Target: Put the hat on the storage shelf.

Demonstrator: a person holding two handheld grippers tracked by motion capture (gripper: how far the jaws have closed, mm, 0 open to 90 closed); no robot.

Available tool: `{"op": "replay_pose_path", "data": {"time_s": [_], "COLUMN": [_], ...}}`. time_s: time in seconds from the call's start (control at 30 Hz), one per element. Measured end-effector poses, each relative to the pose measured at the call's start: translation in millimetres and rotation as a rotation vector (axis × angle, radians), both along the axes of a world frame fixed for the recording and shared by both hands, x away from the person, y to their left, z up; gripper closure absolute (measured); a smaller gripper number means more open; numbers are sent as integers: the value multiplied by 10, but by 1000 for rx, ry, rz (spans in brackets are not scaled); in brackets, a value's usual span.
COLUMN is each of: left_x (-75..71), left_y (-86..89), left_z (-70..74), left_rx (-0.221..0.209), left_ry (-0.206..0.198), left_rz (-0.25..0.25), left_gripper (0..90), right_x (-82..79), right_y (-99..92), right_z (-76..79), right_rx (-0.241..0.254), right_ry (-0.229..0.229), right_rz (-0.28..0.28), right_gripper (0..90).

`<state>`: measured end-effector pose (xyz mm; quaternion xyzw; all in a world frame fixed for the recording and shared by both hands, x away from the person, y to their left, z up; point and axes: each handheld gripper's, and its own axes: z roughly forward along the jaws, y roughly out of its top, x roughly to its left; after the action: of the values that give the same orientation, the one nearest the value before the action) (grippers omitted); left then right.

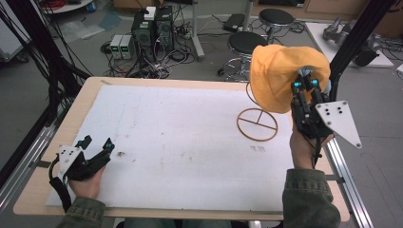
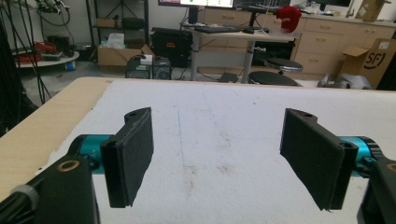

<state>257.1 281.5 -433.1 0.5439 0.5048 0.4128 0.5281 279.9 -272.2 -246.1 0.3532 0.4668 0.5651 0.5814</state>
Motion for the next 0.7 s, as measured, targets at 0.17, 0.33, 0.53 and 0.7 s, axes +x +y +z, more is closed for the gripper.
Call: {"op": "replay_pose_path", "data": {"time_s": [0.17, 0.33, 0.53, 0.7], "left_x": [2, 18, 26, 32], "left_y": [34, 44, 59, 80], "left_z": [15, 14, 18, 9], "left_rx": [-6, -10, -20, -24], "left_ry": [-6, -4, -9, 2], "left_rz": [8, 5, 6, 9], "left_gripper": [264, 264, 264, 265], "right_x": [178, 358, 626, 750], "right_y": [-61, -71, -39, -57], "right_z": [12, -4, -69, -125], "right_rx": [28, 55, -5, 17], "right_ry": [9, 22, 48, 99], "right_rz": [-16, -19, -24, 13], "right_gripper": [803, 803, 802, 800]}}
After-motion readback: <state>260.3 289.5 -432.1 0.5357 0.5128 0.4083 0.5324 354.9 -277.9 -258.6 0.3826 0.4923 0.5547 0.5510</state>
